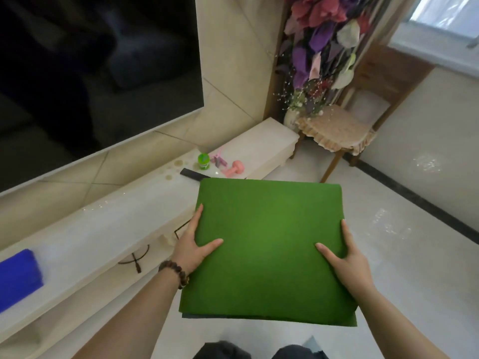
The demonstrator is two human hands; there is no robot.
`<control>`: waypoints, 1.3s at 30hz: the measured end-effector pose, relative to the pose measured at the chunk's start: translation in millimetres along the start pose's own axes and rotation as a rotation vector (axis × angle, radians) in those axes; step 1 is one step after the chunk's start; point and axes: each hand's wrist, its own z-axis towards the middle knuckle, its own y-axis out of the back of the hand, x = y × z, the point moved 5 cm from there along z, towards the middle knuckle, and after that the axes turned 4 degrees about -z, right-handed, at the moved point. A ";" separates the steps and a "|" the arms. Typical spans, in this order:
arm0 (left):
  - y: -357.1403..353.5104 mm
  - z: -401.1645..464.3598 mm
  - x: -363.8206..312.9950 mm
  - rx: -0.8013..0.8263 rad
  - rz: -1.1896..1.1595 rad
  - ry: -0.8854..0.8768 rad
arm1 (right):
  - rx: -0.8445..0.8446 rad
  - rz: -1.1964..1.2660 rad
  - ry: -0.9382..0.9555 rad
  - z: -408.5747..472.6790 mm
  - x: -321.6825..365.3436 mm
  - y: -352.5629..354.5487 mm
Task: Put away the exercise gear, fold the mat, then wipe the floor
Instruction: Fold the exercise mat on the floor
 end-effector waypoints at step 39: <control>-248.2 513.0 -65.6 -0.496 -0.320 0.455 | 0.633 -0.185 0.091 747.5 78.1 6.6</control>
